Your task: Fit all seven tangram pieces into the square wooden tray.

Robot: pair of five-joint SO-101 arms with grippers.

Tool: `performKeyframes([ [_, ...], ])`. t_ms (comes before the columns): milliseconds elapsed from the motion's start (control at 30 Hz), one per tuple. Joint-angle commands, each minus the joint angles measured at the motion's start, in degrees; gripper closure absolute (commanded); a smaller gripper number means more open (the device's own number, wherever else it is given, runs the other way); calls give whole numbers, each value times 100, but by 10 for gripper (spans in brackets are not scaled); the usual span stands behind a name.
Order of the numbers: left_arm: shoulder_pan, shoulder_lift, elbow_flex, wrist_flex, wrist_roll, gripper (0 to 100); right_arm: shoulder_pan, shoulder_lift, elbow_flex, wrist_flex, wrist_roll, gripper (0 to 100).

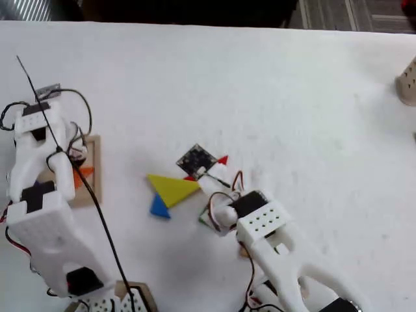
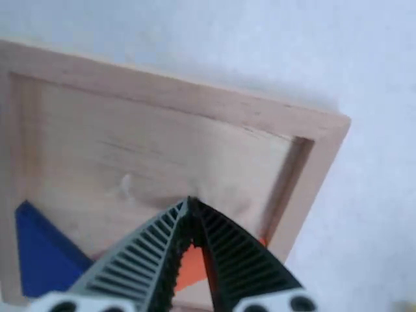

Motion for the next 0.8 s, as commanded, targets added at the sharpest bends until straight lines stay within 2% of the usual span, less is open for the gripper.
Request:
performKeyframes([
  [0, 163, -48, 53, 132, -79, 976, -48, -171, -35, -84, 79, 981],
  [433, 338, -48, 352, 132, -105, 976, -48, -171, -62, -84, 88, 981],
  [767, 541, -57, 369, 255, -589, 976, -48, -171, -62, -84, 88, 981],
])
